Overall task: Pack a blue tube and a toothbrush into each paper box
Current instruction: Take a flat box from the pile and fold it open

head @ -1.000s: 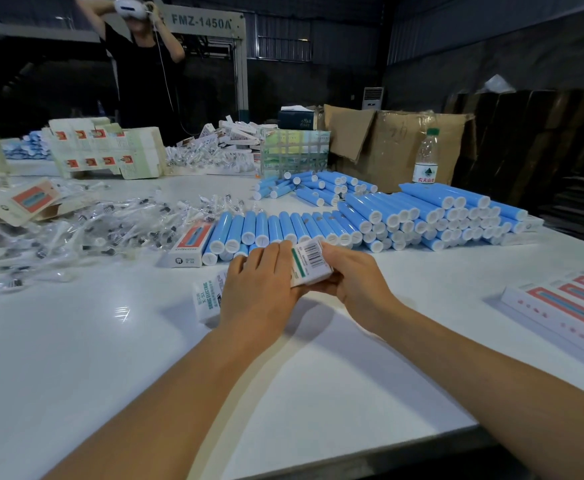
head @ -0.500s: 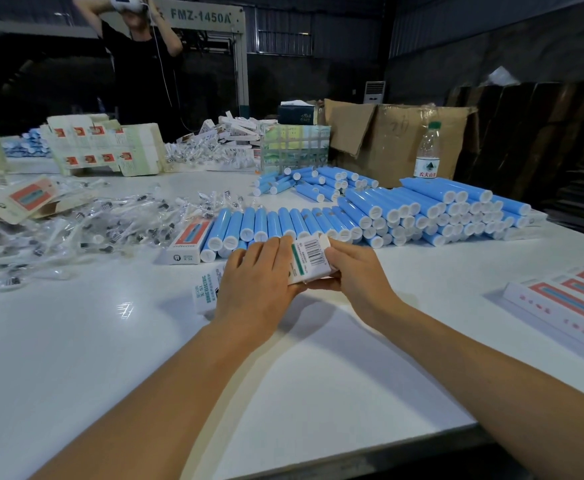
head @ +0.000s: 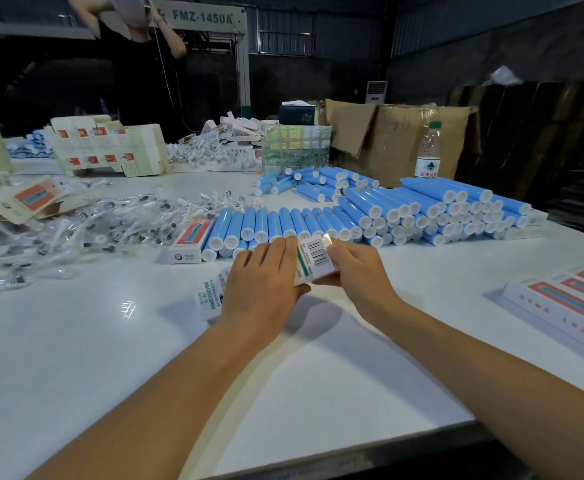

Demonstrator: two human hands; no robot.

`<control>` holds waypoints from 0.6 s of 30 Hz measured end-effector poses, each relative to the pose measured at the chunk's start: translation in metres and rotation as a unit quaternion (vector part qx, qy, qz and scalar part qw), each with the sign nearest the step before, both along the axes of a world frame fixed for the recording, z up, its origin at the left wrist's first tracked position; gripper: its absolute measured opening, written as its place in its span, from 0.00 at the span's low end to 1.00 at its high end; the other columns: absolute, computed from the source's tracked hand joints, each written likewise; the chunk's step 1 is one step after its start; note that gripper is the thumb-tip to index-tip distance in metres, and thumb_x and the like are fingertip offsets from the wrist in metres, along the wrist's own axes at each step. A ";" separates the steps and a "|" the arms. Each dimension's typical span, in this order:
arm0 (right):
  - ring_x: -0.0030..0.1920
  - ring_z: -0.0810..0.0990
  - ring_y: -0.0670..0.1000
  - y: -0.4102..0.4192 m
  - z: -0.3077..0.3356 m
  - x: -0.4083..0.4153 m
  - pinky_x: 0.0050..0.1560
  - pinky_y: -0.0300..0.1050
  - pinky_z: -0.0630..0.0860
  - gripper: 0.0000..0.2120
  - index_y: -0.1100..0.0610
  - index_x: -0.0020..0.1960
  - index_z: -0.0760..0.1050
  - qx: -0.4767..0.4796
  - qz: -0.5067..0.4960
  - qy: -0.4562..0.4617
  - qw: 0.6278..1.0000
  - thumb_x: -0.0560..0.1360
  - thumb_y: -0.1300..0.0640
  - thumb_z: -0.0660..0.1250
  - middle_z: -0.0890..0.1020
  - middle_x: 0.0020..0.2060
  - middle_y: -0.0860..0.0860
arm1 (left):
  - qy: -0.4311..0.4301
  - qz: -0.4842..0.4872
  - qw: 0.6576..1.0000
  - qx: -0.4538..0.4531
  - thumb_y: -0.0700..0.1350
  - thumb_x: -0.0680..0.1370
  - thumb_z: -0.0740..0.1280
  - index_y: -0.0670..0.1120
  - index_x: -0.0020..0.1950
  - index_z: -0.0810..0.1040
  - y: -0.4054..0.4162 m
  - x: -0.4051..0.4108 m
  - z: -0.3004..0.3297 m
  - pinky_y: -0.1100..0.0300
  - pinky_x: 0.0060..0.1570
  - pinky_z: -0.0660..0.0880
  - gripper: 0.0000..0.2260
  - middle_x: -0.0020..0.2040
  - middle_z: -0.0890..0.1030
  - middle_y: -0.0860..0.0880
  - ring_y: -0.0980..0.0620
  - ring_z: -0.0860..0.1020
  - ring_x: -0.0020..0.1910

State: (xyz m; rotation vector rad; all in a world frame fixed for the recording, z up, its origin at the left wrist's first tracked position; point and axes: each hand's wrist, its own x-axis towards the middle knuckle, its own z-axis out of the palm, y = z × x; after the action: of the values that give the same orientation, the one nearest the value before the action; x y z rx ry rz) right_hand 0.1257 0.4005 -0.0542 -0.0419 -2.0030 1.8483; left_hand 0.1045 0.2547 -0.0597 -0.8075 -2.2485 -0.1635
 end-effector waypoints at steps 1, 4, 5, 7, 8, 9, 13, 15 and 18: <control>0.40 0.84 0.50 0.001 0.003 0.000 0.37 0.43 0.81 0.20 0.56 0.34 0.81 -0.031 0.015 -0.009 0.999 0.79 0.64 0.57 0.84 0.37 0.53 | 0.005 -0.003 1.000 -0.002 0.50 0.60 0.81 0.34 0.57 0.78 -0.001 0.000 0.000 0.52 0.41 0.77 0.32 0.47 0.82 0.40 0.41 0.81 0.43; 0.39 0.85 0.50 0.003 0.006 0.002 0.36 0.42 0.81 0.19 0.58 0.34 0.82 -0.049 0.042 -0.016 0.998 0.78 0.66 0.58 0.85 0.35 0.52 | 0.004 -0.006 1.000 -0.003 0.51 0.60 0.81 0.34 0.57 0.78 -0.002 -0.001 -0.002 0.52 0.41 0.77 0.32 0.47 0.82 0.40 0.42 0.81 0.44; 0.39 0.84 0.50 0.003 0.005 0.002 0.36 0.42 0.81 0.19 0.57 0.35 0.82 -0.034 0.037 -0.010 0.999 0.78 0.65 0.58 0.85 0.36 0.51 | 0.005 -0.004 1.000 -0.003 0.51 0.60 0.81 0.34 0.57 0.78 -0.001 -0.001 -0.003 0.52 0.41 0.77 0.32 0.47 0.82 0.40 0.42 0.81 0.43; 0.42 0.84 0.50 0.001 0.003 0.003 0.39 0.43 0.82 0.18 0.53 0.41 0.82 0.013 0.014 0.005 1.000 0.80 0.63 0.57 0.84 0.38 0.51 | 0.001 0.001 1.000 0.001 0.51 0.60 0.81 0.35 0.57 0.78 0.000 -0.001 -0.002 0.52 0.41 0.77 0.32 0.47 0.82 0.40 0.42 0.81 0.43; 0.45 0.83 0.51 0.000 0.001 0.003 0.41 0.44 0.82 0.16 0.53 0.46 0.81 0.028 0.011 0.011 0.999 0.80 0.62 0.55 0.84 0.40 0.51 | -0.007 0.002 1.000 0.008 0.51 0.60 0.81 0.35 0.58 0.78 0.001 -0.001 -0.002 0.52 0.42 0.77 0.32 0.48 0.82 0.40 0.42 0.81 0.44; 0.48 0.82 0.53 -0.001 0.000 0.003 0.44 0.45 0.82 0.15 0.55 0.53 0.80 0.027 0.020 0.015 0.999 0.81 0.61 0.54 0.83 0.43 0.52 | -0.020 0.004 1.000 0.017 0.50 0.63 0.80 0.35 0.60 0.77 0.002 -0.001 -0.002 0.51 0.44 0.77 0.32 0.50 0.81 0.39 0.41 0.81 0.46; 0.55 0.78 0.51 -0.003 -0.006 0.002 0.57 0.48 0.78 0.18 0.49 0.71 0.64 0.065 0.063 0.006 0.996 0.82 0.57 0.52 0.80 0.49 0.45 | -0.049 0.007 0.998 0.039 0.52 0.73 0.71 0.37 0.69 0.69 0.001 -0.002 -0.003 0.48 0.56 0.70 0.30 0.62 0.76 0.40 0.40 0.75 0.58; 0.58 0.76 0.51 -0.002 -0.005 0.002 0.60 0.49 0.75 0.21 0.51 0.75 0.60 0.096 0.072 -0.021 0.993 0.82 0.57 0.54 0.79 0.54 0.47 | -0.054 0.015 0.998 0.040 0.55 0.76 0.67 0.40 0.73 0.64 -0.001 -0.004 -0.003 0.52 0.60 0.65 0.31 0.66 0.73 0.43 0.43 0.71 0.63; 0.53 0.78 0.46 -0.001 -0.003 0.001 0.52 0.43 0.77 0.16 0.56 0.66 0.74 0.142 0.018 0.008 0.990 0.80 0.57 0.59 0.81 0.53 0.48 | -0.053 0.034 0.997 0.050 0.59 0.77 0.61 0.45 0.75 0.57 0.000 -0.010 -0.005 0.56 0.62 0.60 0.32 0.70 0.68 0.48 0.48 0.66 0.67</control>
State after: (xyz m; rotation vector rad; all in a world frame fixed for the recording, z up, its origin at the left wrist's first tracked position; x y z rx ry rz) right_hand 0.1266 0.3998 -0.0572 0.0908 -2.2479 1.5610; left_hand 0.0947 0.2542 -0.0649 -0.6816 -2.3427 -0.2909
